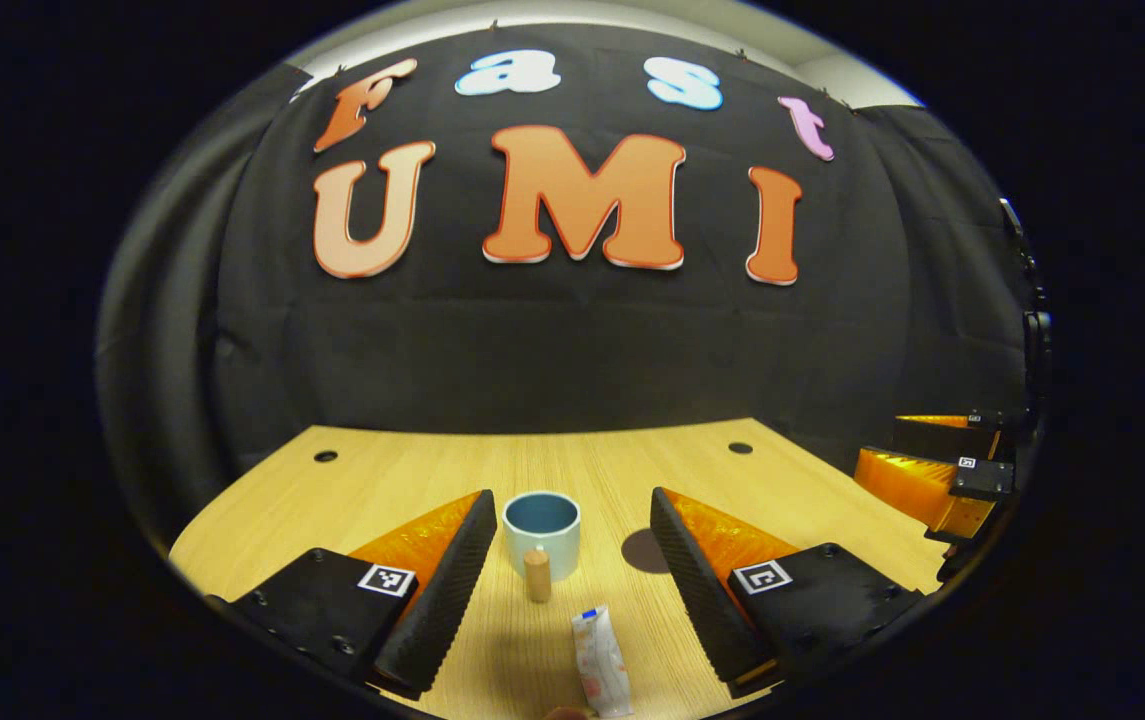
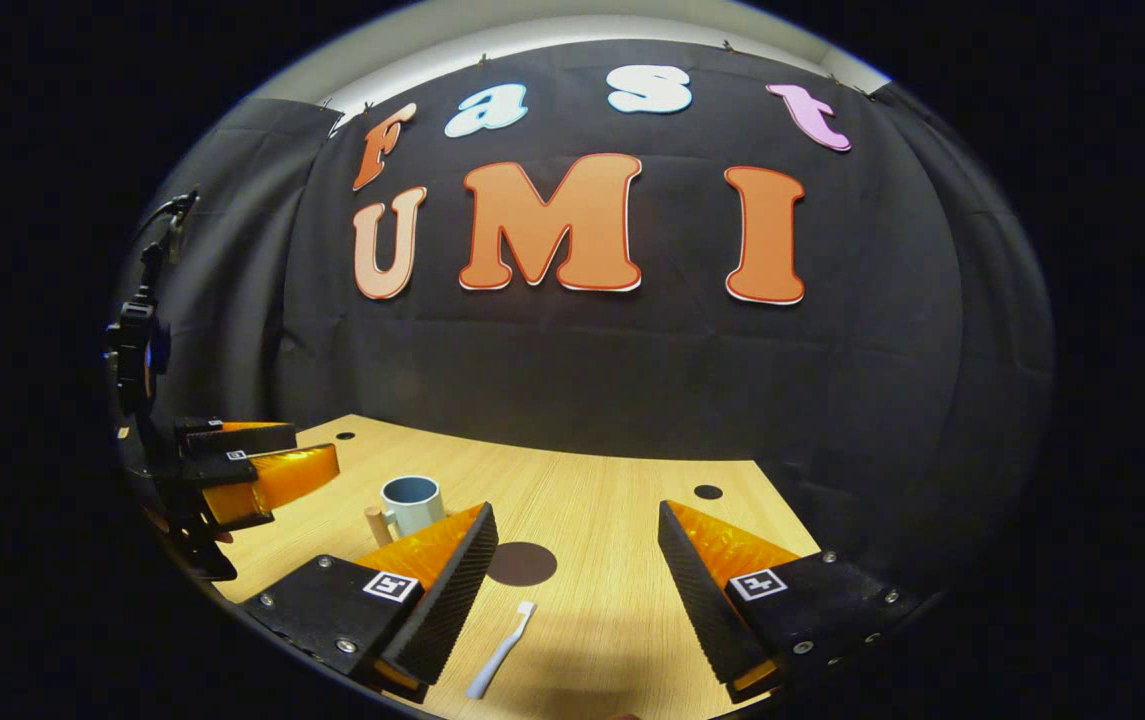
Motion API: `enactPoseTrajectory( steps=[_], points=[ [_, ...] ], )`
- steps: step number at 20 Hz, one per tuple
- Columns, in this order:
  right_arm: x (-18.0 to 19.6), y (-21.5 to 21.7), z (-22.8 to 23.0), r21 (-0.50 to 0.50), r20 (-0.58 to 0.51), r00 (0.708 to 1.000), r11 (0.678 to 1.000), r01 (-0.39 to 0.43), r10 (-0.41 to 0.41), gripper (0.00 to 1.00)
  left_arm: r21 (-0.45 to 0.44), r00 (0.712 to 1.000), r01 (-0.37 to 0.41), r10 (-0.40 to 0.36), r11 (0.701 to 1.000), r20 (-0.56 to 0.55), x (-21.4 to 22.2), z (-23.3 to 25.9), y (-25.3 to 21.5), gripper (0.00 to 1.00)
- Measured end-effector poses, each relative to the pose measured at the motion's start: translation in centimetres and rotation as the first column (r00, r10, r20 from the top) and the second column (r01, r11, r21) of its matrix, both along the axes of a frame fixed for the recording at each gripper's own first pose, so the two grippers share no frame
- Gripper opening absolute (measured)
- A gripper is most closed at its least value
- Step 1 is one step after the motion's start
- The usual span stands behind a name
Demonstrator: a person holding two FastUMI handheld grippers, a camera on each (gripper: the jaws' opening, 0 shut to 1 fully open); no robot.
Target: Put the toothbrush and toothpaste on the desktop into the cup, then pick up the cup and place it on the coaster on the desktop.
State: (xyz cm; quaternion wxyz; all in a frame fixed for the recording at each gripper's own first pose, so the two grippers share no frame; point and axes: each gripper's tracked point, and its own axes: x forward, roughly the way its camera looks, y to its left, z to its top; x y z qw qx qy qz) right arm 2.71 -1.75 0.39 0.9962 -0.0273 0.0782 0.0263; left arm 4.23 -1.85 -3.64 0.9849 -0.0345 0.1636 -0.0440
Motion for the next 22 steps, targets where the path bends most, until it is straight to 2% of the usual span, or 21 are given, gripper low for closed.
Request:
enactPoseTrajectory(
  steps=[4,8,11,14,17,22],
  points=[
    [-0.4,1.2,-0.1,-0.016,-0.075,0.996,0.999,-0.052,0.05,0.97,-0.068,0.985,0.034,-0.045,0.997,-0.165,0.0,-2.7,-0.6,0.99],
    [-0.5,1.5,-1.1,-0.038,-0.16,0.985,0.997,-0.065,0.058,0.97,-0.035,0.965,0.075,-0.081,0.997,-0.25,-0.3,-3.7,-0.9,0.99],
    [-0.5,2.3,-3.1,-0.013,-0.267,0.96,0.996,-0.091,0.084,0.96,-0.041,0.936,0.114,-0.121,0.993,-0.33,-0.6,-5.3,-1.5,0.99],
    [-0.9,2.4,-5.4,0.066,-0.375,0.921,0.994,-0.084,0.103,0.94,-0.116,0.881,0.11,-0.151,0.987,-0.448,-1.7,-7.5,-2.7,0.99],
    [-1.8,2.8,-7.7,0.168,-0.49,0.861,0.984,-0.058,0.135,0.91,-0.133,0.833,0.086,-0.144,0.987,-0.533,-2.0,-9.0,-2.5,0.99],
    [-2.2,2.7,-9.5,0.176,-0.582,0.801,0.984,-0.039,0.136,0.89,-0.108,0.735,0.055,-0.113,0.993,-0.669,-3.2,-10.9,-1.7,1.0]
  ],
)
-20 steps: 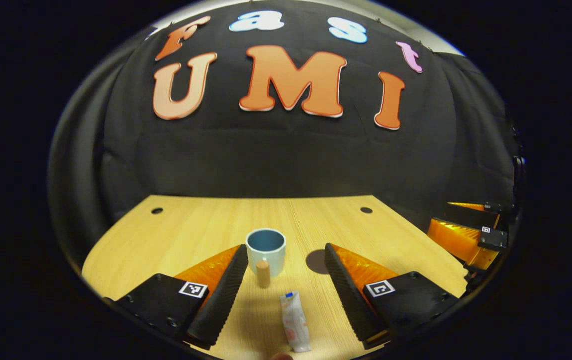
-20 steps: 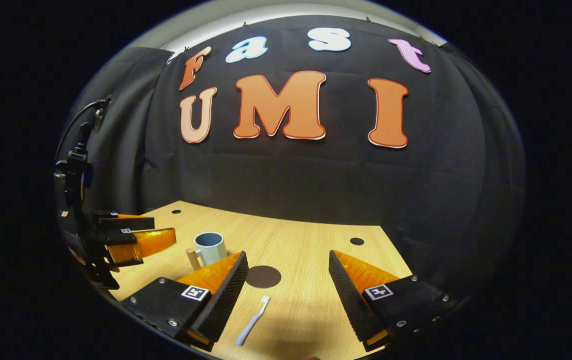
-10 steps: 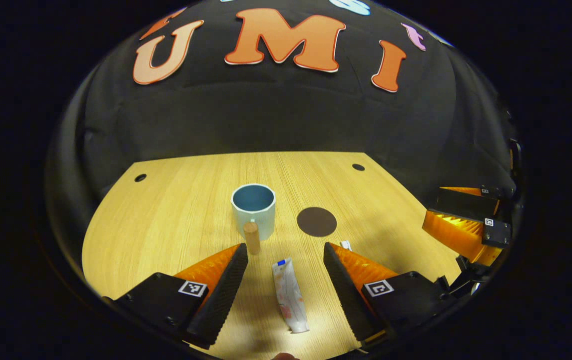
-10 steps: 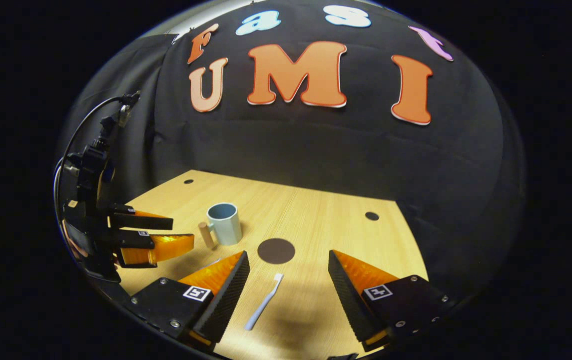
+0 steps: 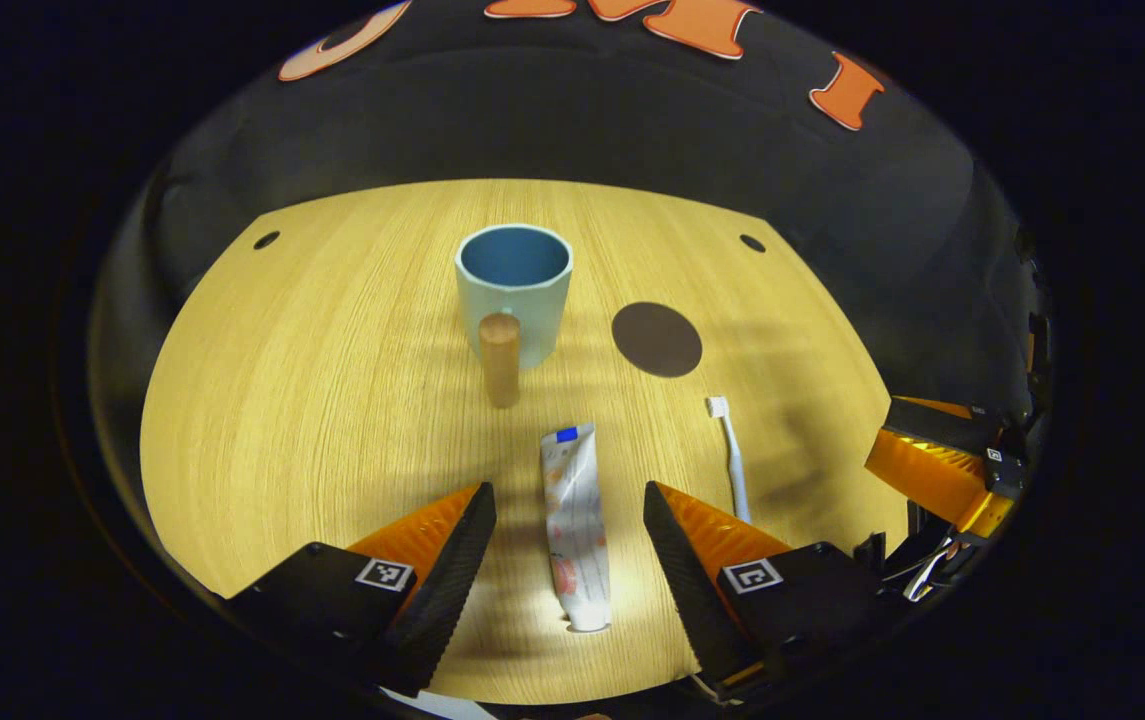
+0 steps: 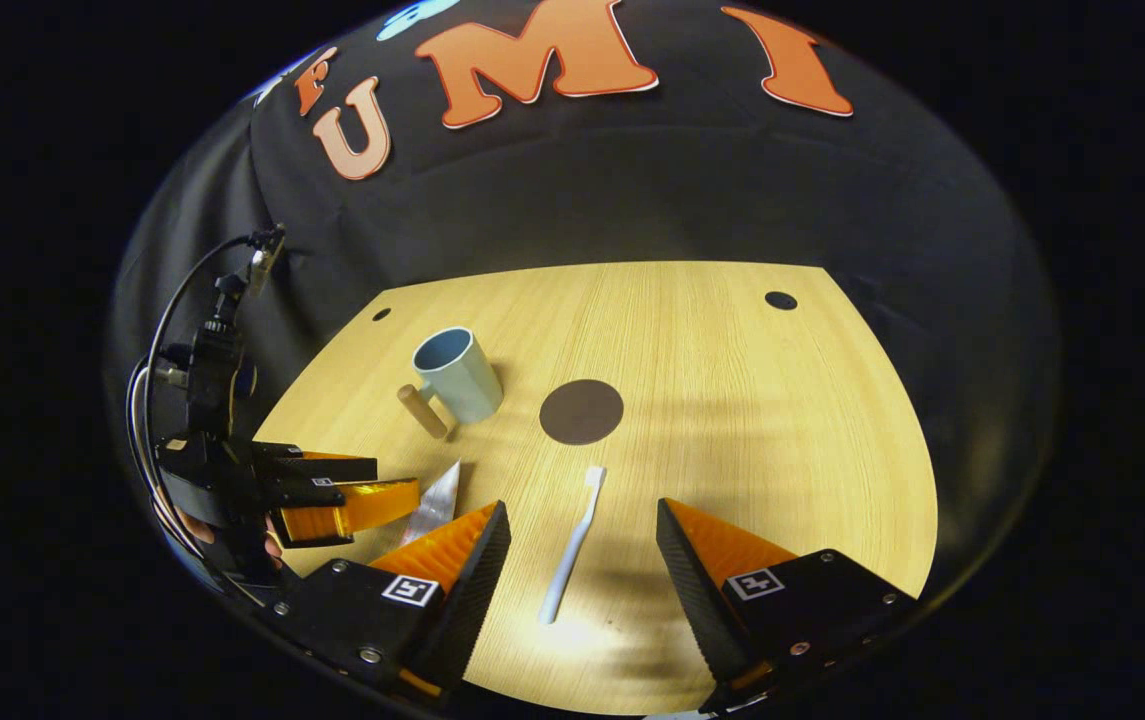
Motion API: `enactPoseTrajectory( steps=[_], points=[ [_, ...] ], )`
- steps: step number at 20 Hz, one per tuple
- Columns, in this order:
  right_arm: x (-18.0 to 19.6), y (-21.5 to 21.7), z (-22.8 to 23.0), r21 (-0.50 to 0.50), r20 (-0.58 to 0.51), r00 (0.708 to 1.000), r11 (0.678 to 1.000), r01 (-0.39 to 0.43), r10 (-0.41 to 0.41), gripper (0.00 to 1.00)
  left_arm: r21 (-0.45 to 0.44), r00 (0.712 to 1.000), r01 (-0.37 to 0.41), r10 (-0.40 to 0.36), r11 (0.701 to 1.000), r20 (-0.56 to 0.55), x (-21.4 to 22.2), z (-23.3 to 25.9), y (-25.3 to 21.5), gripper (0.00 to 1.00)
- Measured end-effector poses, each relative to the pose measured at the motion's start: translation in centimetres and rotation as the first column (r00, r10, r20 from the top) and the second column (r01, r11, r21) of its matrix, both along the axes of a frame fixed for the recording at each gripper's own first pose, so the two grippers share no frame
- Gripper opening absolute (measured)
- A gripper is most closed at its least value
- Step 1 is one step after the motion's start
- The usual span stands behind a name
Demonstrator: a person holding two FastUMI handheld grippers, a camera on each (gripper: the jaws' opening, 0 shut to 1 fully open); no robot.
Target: Put the toothbrush and toothpaste on the desktop into the cup, then pick up the cup and place it on the coaster on the desktop.
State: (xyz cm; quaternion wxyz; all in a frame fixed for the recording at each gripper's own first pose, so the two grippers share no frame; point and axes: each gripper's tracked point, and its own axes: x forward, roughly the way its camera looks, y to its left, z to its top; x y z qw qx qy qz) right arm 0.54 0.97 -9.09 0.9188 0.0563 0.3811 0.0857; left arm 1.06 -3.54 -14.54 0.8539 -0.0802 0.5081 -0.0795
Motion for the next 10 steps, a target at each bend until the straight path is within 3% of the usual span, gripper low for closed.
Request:
enactPoseTrajectory(
  steps=[1,3,5,7,8,9,10],
  points=[
    [-0.1,0.1,-0.2,-0.002,-0.027,1.0,1.0,-0.005,0.005,0.88,0.001,1.0,0.003,-0.003,1.0,-0.025,-0.1,-0.2,-0.2,0.96],
    [-0.4,0.5,-1.3,-0.01,-0.094,0.995,1.0,-0.021,0.02,0.87,0.004,0.998,0.01,-0.009,1.0,-0.06,-0.1,-0.2,-0.6,1.0],
    [-0.2,0.8,-2.7,-0.032,-0.112,0.994,0.999,-0.019,0.015,0.86,0.009,0.996,0.013,-0.012,1.0,-0.09,-0.3,-0.9,-0.6,0.96],
    [-0.3,1.0,-3.9,-0.036,-0.136,0.991,0.999,-0.021,0.016,0.85,0.008,0.992,0.012,-0.011,1.0,-0.129,-0.7,-1.4,-0.8,1.0],
    [-0.2,1.0,-4.1,-0.04,-0.145,0.989,0.999,-0.024,0.018,0.85,0.018,0.99,0.012,-0.009,1.0,-0.14,-0.8,-1.7,-0.6,0.89],
    [-0.3,1.0,-4.3,-0.046,-0.148,0.989,0.999,-0.026,0.019,0.85,0.025,0.989,0.014,-0.01,1.0,-0.148,-0.9,-2.3,-0.6,0.91],
    [-0.2,1.0,-4.2,-0.048,-0.15,0.989,0.998,-0.026,0.018,0.85,0.027,0.987,0.02,-0.015,0.999,-0.162,-1.1,-2.6,-0.8,0.79]
  ],
)
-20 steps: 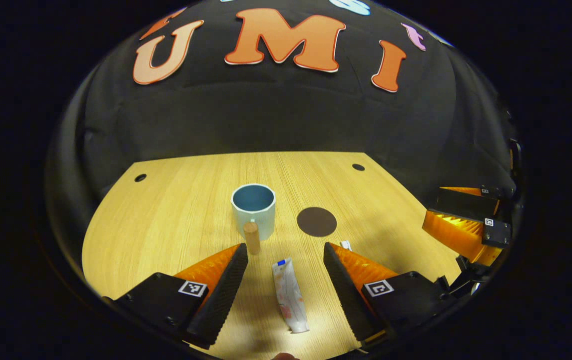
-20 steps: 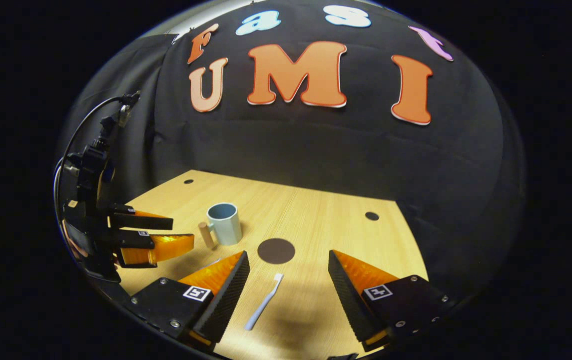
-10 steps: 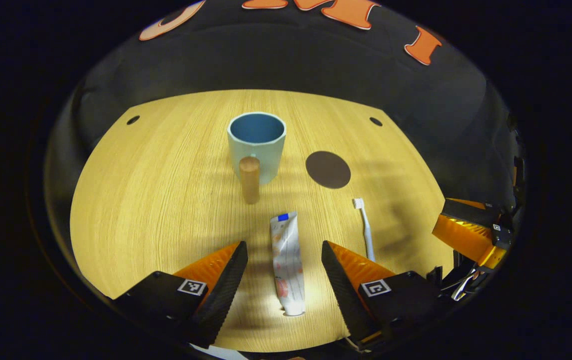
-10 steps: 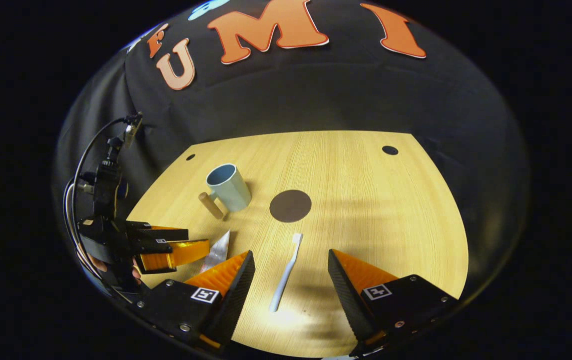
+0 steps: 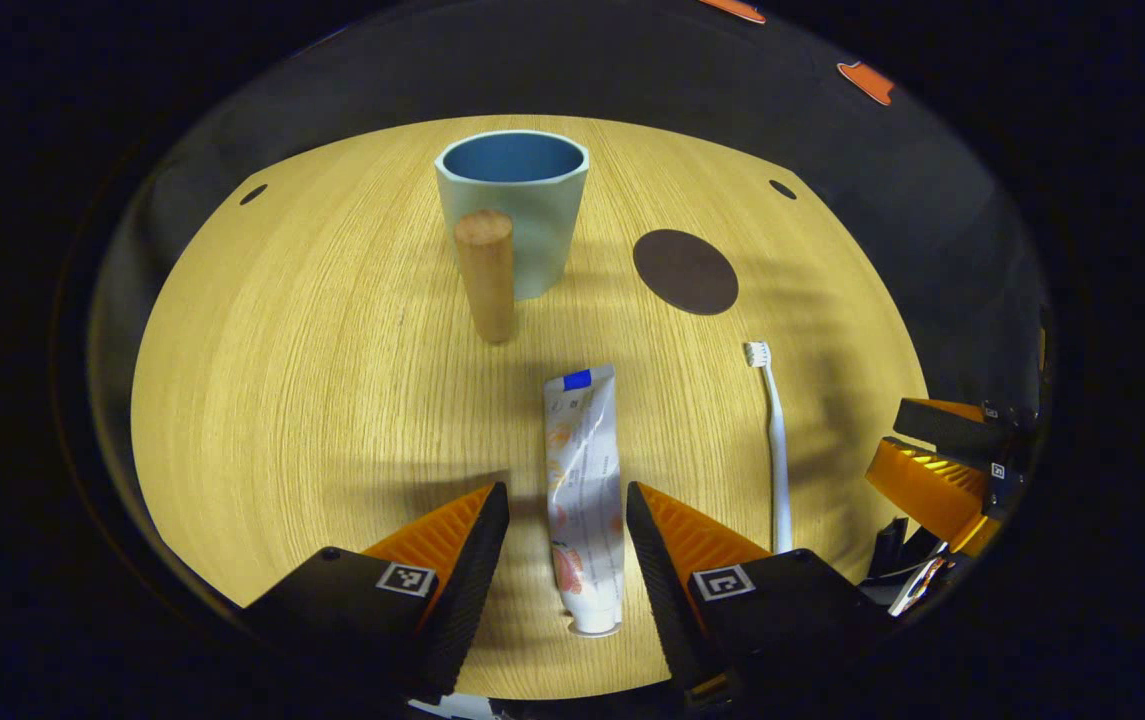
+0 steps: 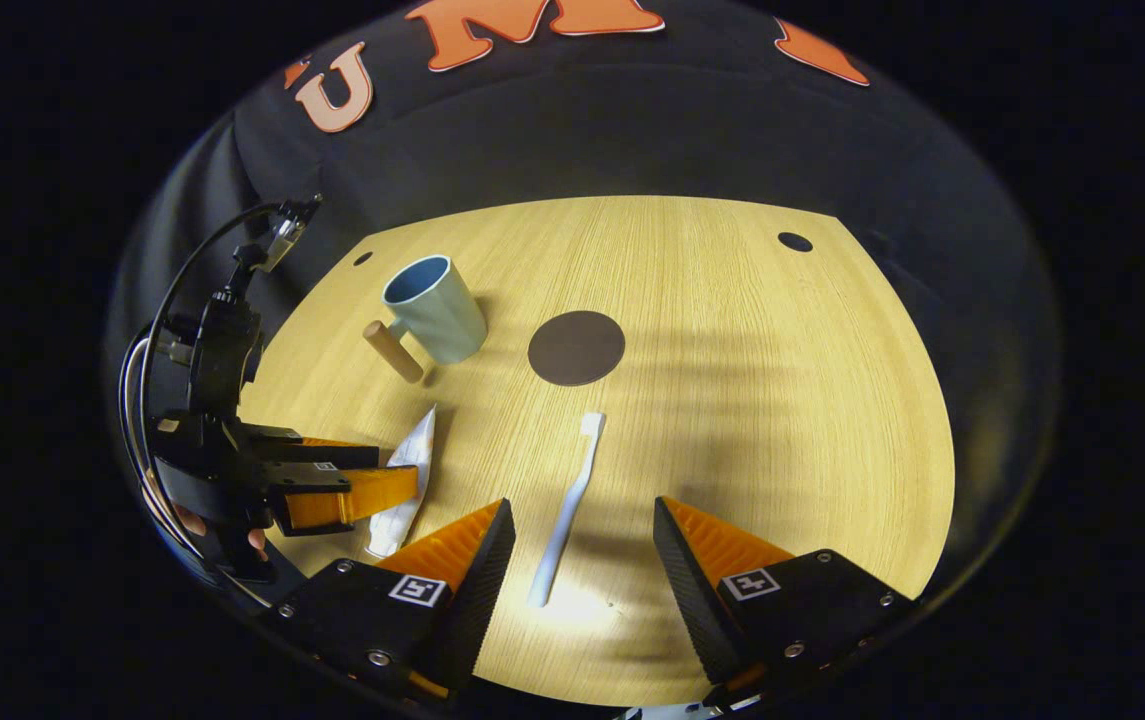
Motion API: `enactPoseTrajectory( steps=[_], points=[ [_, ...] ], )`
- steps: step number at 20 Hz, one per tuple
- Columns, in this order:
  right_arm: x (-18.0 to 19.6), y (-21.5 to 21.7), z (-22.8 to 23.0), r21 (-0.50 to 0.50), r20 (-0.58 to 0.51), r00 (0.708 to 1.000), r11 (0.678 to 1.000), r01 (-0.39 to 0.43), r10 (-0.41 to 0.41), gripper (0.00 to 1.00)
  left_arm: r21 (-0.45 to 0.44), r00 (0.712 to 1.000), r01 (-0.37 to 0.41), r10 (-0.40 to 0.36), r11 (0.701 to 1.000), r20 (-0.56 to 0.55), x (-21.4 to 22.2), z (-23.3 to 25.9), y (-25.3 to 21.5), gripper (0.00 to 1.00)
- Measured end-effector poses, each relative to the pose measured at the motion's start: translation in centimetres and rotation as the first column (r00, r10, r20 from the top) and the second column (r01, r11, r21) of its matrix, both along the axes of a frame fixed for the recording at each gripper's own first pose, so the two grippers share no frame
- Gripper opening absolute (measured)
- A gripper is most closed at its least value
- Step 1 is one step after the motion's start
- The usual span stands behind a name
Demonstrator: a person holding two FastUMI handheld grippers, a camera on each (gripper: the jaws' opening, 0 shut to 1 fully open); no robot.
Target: Put the toothbrush and toothpaste on the desktop into the cup, then pick up the cup and place it on the coaster on the desktop.
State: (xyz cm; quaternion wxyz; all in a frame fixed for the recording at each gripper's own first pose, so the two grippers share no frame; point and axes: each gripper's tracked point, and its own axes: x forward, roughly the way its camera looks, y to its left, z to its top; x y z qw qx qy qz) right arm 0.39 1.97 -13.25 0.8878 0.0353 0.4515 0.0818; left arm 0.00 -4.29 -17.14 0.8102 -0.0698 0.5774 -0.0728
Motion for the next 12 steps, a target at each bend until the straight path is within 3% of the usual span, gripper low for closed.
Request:
enactPoseTrajectory(
  steps=[3,4,6,8,11,12],
  points=[
    [0.2,0.1,-0.7,-0.003,-0.01,1.0,1.0,0.009,-0.009,0.85,-0.006,0.999,0.012,-0.012,1.0,-0.048,-0.7,-0.5,-0.4,0.79],
    [0.2,0.2,-0.9,-0.007,-0.012,1.0,1.0,0.008,-0.008,0.85,-0.002,0.998,0.011,-0.011,1.0,-0.056,-0.7,-0.7,-0.3,0.84],
    [0.4,0.3,-1.1,-0.01,-0.021,1.0,1.0,0.007,-0.008,0.85,0.003,0.998,0.013,-0.013,1.0,-0.056,-0.7,-0.6,-0.5,0.61],
    [0.5,0.6,-1.5,-0.01,-0.029,1.0,1.0,0.007,-0.008,0.85,0.005,0.998,0.017,-0.017,1.0,-0.066,-0.8,-1.0,-0.7,0.62],
    [0.5,1.0,-2.1,-0.016,-0.044,0.999,1.0,0.003,-0.004,0.85,0.011,0.996,0.012,-0.011,1.0,-0.088,-1.2,-0.8,-0.6,0.51],
    [0.6,1.0,-2.4,-0.019,-0.05,0.999,1.0,0.004,-0.005,0.85,-0.001,0.997,0.003,-0.003,1.0,-0.077,-1.0,-0.3,-0.8,0.4]
  ],
)
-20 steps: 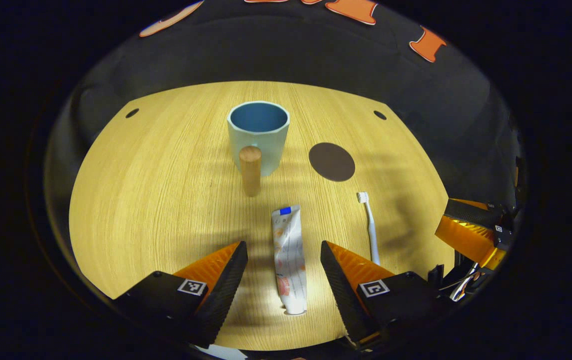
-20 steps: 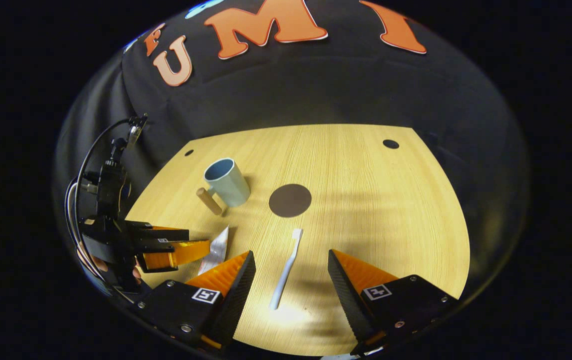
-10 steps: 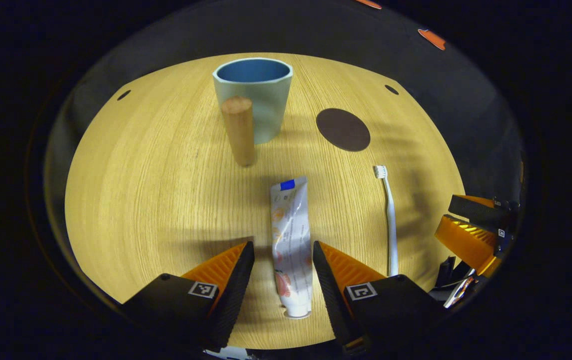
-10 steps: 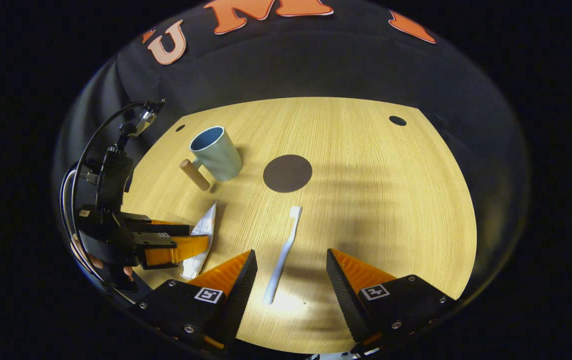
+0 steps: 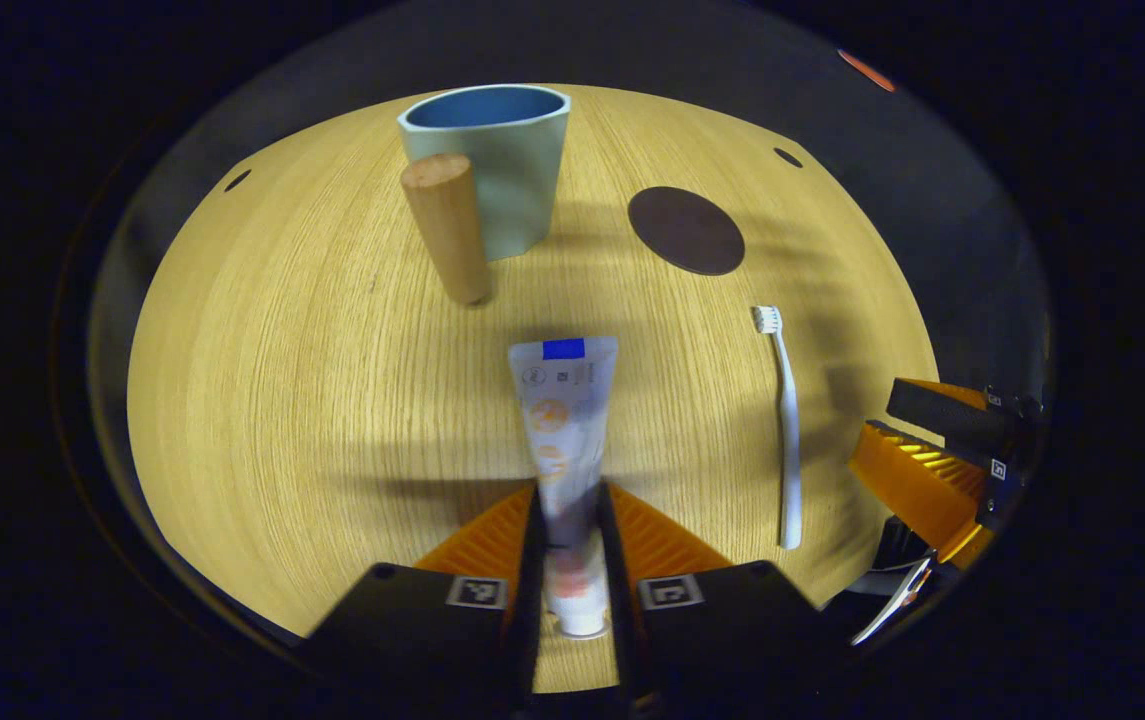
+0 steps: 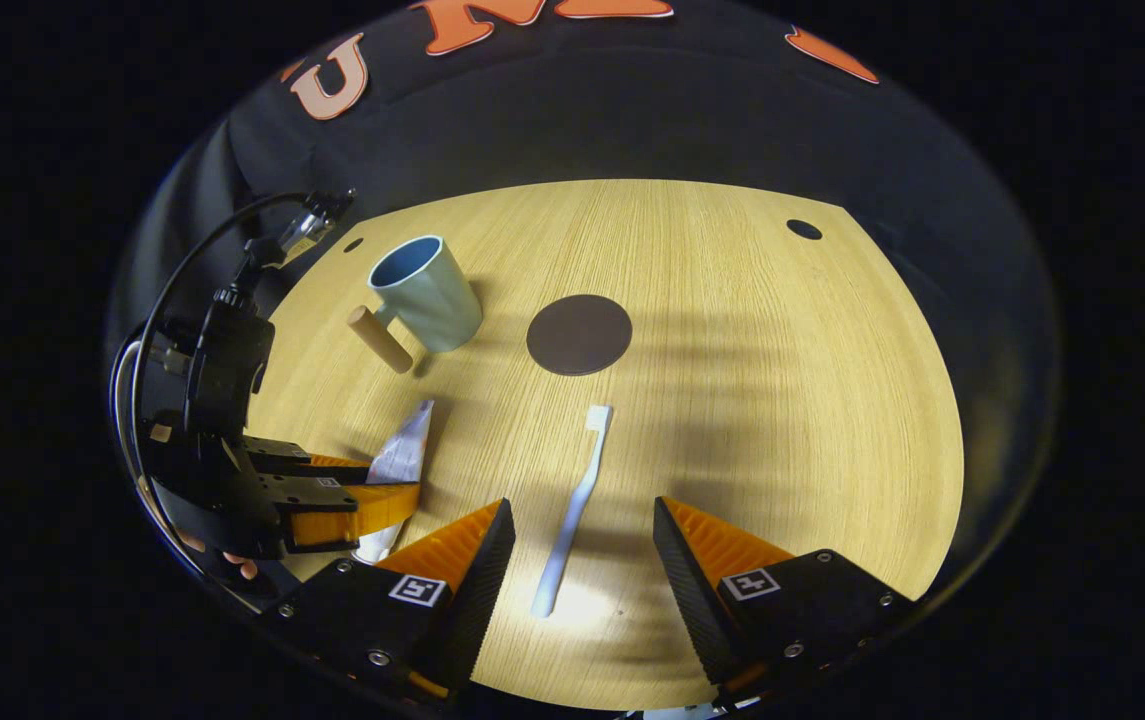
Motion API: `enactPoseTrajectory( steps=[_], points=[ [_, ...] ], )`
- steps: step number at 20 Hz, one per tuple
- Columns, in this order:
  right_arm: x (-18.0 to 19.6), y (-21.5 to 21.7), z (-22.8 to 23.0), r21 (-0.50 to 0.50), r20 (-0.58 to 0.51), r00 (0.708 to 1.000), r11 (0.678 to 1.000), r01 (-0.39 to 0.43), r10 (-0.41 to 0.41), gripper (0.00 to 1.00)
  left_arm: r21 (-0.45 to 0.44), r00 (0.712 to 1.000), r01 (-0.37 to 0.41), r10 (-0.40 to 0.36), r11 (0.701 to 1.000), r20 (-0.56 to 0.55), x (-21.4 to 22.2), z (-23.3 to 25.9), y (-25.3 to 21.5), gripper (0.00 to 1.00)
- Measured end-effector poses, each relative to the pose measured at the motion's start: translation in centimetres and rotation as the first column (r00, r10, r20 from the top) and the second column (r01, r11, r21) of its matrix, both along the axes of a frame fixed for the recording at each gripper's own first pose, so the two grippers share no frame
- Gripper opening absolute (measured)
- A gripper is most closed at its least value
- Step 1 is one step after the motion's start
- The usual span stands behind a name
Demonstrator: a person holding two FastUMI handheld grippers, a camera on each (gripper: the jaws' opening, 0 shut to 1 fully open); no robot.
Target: Put the toothbrush and toothpaste on the desktop into the cup, then pick up the cup and place it on the coaster on the desktop.
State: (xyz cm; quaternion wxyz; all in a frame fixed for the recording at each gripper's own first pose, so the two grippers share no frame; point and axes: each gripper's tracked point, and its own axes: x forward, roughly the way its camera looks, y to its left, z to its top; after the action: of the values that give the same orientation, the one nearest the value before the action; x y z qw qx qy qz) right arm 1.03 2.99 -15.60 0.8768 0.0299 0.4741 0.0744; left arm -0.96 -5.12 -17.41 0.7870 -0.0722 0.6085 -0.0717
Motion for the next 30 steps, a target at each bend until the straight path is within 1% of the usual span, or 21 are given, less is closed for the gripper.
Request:
enactPoseTrajectory(
  steps=[1,4,7,8,10,11,12,13,16,17,19,20,21,22,24,25,27,28,29,30],
  points=[
    [-0.1,0.0,-0.2,-0.004,-0.007,1.0,1.0,-0.001,0.001,0.85,-0.007,1.0,0.007,-0.007,1.0,-0.002,-0.1,-0.6,0.0,0.28],
    [-0.1,0.1,-0.6,-0.014,-0.029,1.0,1.0,-0.002,0.002,0.85,-0.007,1.0,-0.012,0.012,1.0,0.007,-0.1,-0.5,0.4,0.28],
    [-0.6,0.4,-1.3,-0.021,-0.063,0.998,1.0,-0.006,0.004,0.8,-0.002,0.999,-0.02,0.02,1.0,0.042,0.3,0.2,0.8,0.29],
    [-0.7,0.4,-1.6,-0.029,-0.076,0.997,1.0,-0.006,0.004,0.78,-0.005,0.998,-0.012,0.012,1.0,0.056,0.4,0.3,0.7,0.22],
    [-0.8,0.2,-2.5,-0.051,-0.102,0.995,0.999,-0.005,0.0,0.74,-0.023,0.998,-0.012,0.014,1.0,0.061,0.4,0.2,0.5,0.22],
    [-0.8,0.4,-3.0,-0.06,-0.117,0.993,0.998,-0.003,-0.004,0.7,-0.031,0.998,-0.011,0.014,0.999,0.069,0.3,0.3,0.6,0.22],
    [-1.0,0.5,-3.5,-0.065,-0.133,0.991,0.998,0.002,-0.011,0.62,-0.035,0.997,-0.015,0.018,0.999,0.078,0.5,0.5,0.7,0.2],
    [-1.0,0.6,-3.8,-0.066,-0.15,0.988,0.998,0.009,-0.019,0.68,-0.041,0.996,-0.011,0.014,0.999,0.09,0.6,0.6,0.6,0.2],
    [-1.1,0.7,-4.3,-0.088,-0.17,0.985,0.996,0.025,-0.039,0.48,-0.051,0.993,-0.016,0.022,0.999,0.117,0.6,1.1,0.9,0.2],
    [-1.1,0.8,-4.4,-0.099,-0.178,0.983,0.995,0.029,-0.046,0.46,-0.051,0.992,-0.018,0.024,0.999,0.124,0.7,1.2,0.9,0.2],
    [-1.1,0.4,-5.3,-0.145,-0.199,0.976,0.988,0.056,-0.085,0.38,-0.05,0.99,-0.02,0.027,0.999,0.135,0.7,1.5,1.1,0.2],
    [-0.8,0.5,-5.2,-0.162,-0.179,0.98,0.985,0.061,-0.09,0.35,-0.049,0.99,-0.021,0.028,0.999,0.142,0.8,1.5,1.3,0.2],
    [-1.0,0.6,-5.2,-0.176,-0.19,0.979,0.983,0.042,-0.076,0.29,-0.05,0.989,-0.026,0.033,0.998,0.144,0.8,1.7,1.4,0.2],
    [-0.8,0.7,-5.1,-0.183,-0.178,0.981,0.982,0.039,-0.072,0.28,-0.055,0.988,-0.027,0.035,0.998,0.149,0.9,1.9,1.4,0.2],
    [-0.9,1.2,-5.2,-0.174,-0.186,0.98,0.984,0.043,-0.076,0.2,-0.06,0.986,-0.03,0.04,0.998,0.164,0.9,2.5,1.6,0.2],
    [-0.8,1.3,-5.1,-0.165,-0.18,0.981,0.985,0.048,-0.078,0.13,-0.064,0.984,-0.035,0.045,0.997,0.172,0.8,2.7,1.7,0.2],
    [-0.8,1.6,-5.0,-0.133,-0.179,0.981,0.989,0.057,-0.08,0.08,-0.071,0.98,-0.04,0.053,0.997,0.19,1.1,2.9,2.0,0.2],
    [-0.8,2.1,-5.0,-0.1,-0.174,0.982,0.993,0.06,-0.077,0.08,-0.072,0.977,-0.042,0.056,0.997,0.205,1.4,3.1,2.1,0.21],
    [-0.7,2.2,-5.0,-0.092,-0.167,0.984,0.994,0.055,-0.07,0.07,-0.078,0.973,-0.038,0.055,0.996,0.225,1.6,3.2,2.1,0.2],
    [-0.5,1.8,-5.0,-0.111,-0.141,0.988,0.993,0.042,-0.057,0.07,-0.089,0.967,-0.048,0.068,0.995,0.245,2.1,3.5,2.1,0.2]
  ],
)
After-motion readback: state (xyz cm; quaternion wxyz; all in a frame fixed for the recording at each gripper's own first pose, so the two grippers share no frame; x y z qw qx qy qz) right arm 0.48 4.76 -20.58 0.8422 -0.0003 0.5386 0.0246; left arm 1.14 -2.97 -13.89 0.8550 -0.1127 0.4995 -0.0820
